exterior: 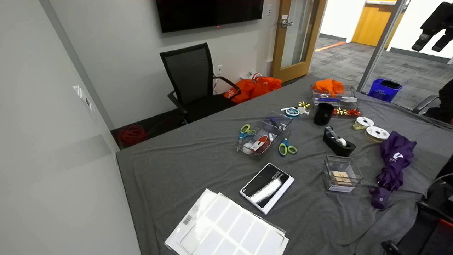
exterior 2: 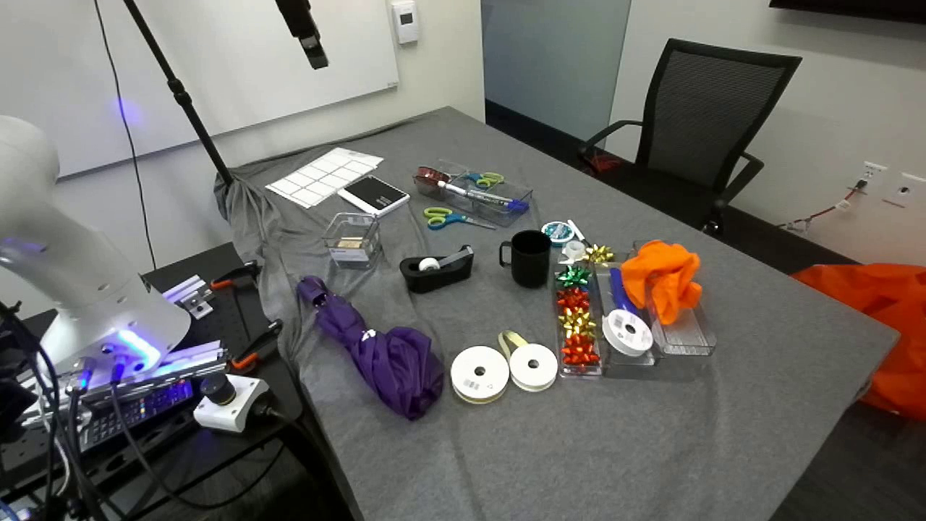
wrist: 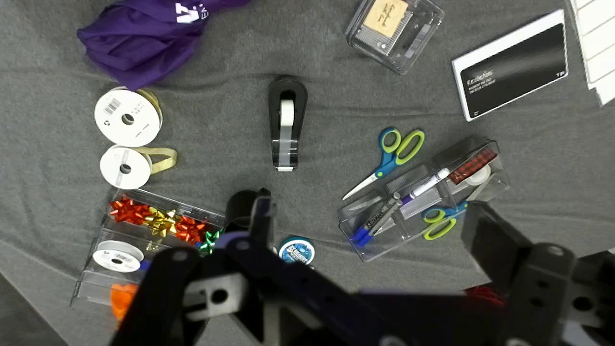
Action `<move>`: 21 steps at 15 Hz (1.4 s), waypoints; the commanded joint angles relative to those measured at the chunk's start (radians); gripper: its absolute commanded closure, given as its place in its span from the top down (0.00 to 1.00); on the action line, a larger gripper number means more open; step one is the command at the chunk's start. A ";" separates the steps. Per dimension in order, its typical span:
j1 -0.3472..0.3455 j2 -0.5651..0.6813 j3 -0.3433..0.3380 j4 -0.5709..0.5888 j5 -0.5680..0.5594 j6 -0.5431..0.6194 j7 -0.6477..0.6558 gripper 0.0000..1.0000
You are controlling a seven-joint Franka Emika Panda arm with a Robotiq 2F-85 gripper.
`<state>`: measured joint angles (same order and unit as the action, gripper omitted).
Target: Move the black cup closer to the purple umbrella
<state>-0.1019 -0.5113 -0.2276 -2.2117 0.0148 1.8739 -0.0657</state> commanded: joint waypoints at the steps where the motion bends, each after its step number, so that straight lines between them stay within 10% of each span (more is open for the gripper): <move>1: -0.020 0.003 0.015 0.003 0.009 -0.003 -0.008 1.00; 21: -0.018 0.073 0.021 0.031 0.023 0.061 0.027 1.00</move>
<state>-0.1029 -0.5050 -0.2199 -2.2084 0.0150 1.8794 -0.0604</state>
